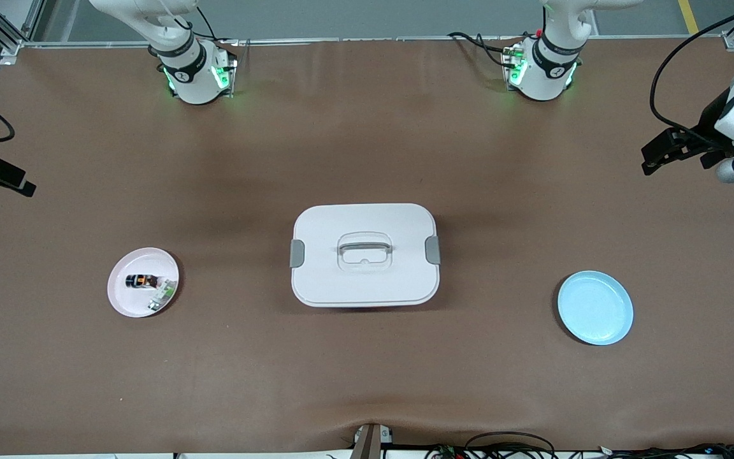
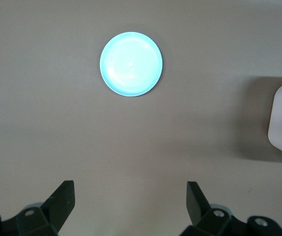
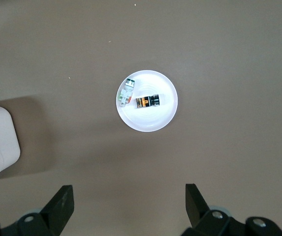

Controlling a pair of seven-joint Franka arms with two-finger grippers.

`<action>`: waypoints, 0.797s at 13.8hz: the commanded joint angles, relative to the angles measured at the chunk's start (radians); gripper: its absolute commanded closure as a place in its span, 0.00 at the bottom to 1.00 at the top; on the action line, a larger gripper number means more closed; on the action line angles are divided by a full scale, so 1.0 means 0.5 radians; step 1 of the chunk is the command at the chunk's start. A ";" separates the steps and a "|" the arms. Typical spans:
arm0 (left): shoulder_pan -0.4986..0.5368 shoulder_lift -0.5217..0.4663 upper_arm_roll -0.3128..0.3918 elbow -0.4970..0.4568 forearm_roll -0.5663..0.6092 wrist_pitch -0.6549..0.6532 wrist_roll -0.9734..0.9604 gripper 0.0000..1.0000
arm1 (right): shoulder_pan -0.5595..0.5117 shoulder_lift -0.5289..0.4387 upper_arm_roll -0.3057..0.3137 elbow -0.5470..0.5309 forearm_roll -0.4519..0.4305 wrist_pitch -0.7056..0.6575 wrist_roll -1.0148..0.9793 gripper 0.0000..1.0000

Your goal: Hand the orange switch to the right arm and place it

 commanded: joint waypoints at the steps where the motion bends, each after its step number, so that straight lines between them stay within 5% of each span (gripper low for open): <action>1: -0.005 -0.011 -0.002 0.001 -0.031 -0.016 0.016 0.00 | -0.016 0.005 0.005 0.027 -0.028 -0.026 0.007 0.00; 11: 0.001 -0.014 -0.014 0.001 -0.031 -0.019 0.016 0.00 | 0.150 0.008 -0.182 0.024 -0.035 -0.029 -0.110 0.00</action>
